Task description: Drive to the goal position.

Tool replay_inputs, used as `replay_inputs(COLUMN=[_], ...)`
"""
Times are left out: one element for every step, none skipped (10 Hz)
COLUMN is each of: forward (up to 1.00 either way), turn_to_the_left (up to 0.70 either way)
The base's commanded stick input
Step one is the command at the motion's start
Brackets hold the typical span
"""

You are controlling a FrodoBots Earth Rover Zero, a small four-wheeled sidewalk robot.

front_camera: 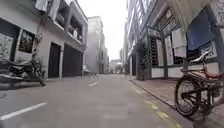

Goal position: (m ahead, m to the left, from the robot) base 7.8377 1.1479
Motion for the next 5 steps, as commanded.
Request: replay_inputs(forward=[0.46,0.46,0.46,0.46,0.46], turn_to_the_left=[0.0,0.0,0.0,0.0,0.0])
